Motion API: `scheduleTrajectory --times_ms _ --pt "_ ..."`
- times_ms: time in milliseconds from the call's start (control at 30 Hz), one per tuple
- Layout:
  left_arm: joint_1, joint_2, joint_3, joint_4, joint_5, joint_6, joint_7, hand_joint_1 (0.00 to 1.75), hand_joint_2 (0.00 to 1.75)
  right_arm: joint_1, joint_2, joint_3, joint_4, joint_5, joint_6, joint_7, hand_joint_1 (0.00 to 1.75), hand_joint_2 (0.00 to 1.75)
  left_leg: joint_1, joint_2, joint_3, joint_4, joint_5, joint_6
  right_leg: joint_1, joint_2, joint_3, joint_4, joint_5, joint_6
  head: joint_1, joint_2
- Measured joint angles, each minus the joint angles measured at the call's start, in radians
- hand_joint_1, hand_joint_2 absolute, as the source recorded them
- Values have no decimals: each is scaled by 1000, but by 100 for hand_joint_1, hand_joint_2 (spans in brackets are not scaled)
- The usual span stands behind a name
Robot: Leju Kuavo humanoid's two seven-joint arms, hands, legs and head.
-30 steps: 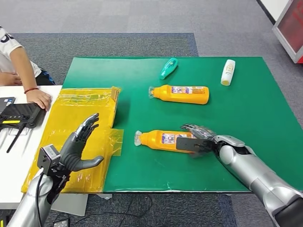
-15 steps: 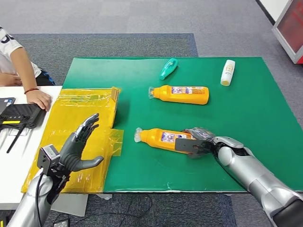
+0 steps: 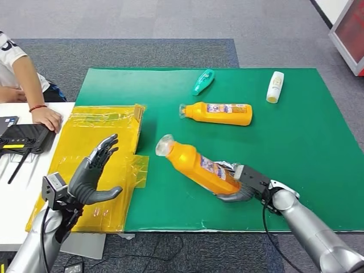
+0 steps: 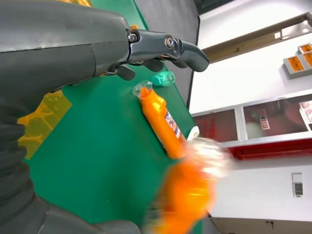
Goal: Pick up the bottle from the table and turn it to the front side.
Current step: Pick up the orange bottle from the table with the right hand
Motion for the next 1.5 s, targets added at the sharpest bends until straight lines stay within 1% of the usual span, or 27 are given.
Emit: scheduleTrajectory --times_ms 67,133,267,400,533,700,900,1067,1200,1267,1333,1433,1500 --pt "-1 3 0 5 4 2 -1 0 175 41 5 -67 -31 -29 -3 -14 175 175 0 0 0 0 0 0 0 0 0 0 0 0 0 0" --pt "0 5 0 7 6 6 -2 0 175 72 18 -123 -58 -32 -13 -6 175 175 0 0 -1 0 -1 0 0 0 0 0 0 0 0 0" --pt "2 6 0 7 6 11 -1 0 175 116 63 -211 -99 -38 -13 4 175 175 0 0 -1 0 -1 0 0 0 -1 0 0 0 0 0" --pt "4 6 -1 7 6 12 1 0 175 139 117 -265 -131 -41 -9 9 175 175 0 0 -1 0 0 -1 0 0 -2 0 0 0 0 0" --pt "3 5 -3 7 5 10 7 0 175 154 168 -293 -152 -45 0 9 175 175 0 0 -1 0 0 -1 0 0 -2 0 -1 0 0 0" --pt "-6 5 -12 12 10 -6 18 0 175 156 214 -297 -165 -45 39 -4 175 175 0 0 -1 0 0 0 0 0 -2 0 -1 0 0 0" --pt "-52 3 -37 44 39 -45 21 0 175 142 275 -276 -165 -30 72 -18 172 175 0 0 -2 0 0 -1 0 0 -3 0 0 -1 0 0" --pt "-93 0 -63 85 65 -67 26 0 175 114 312 -231 -157 -27 68 -27 169 175 0 0 -2 0 0 -1 0 0 -3 0 0 -1 0 0" --pt "-120 0 -74 115 114 -107 33 0 175 98 329 -197 -148 -7 35 -28 168 175 0 0 -2 0 1 0 0 0 -3 0 0 -1 0 0" --pt "-134 0 -76 133 178 -156 53 0 175 91 337 -182 -145 14 4 -24 170 175 0 0 -2 0 1 0 0 0 -3 0 0 -1 0 0" --pt "-146 0 -77 158 283 -235 88 0 175 84 346 -169 -142 36 -25 -20 170 175 0 0 -2 0 1 0 0 0 -3 0 0 -1 0 0" --pt "-165 1 -77 208 482 -355 172 0 175 69 361 -148 -136 67 -57 -17 168 175 0 0 -2 0 1 0 0 0 -4 0 0 -1 0 0" --pt "-178 1 -77 242 576 -392 218 0 175 57 372 -132 -131 85 -75 -13 168 175 0 0 -2 0 1 -1 0 0 -4 0 0 -1 0 0"
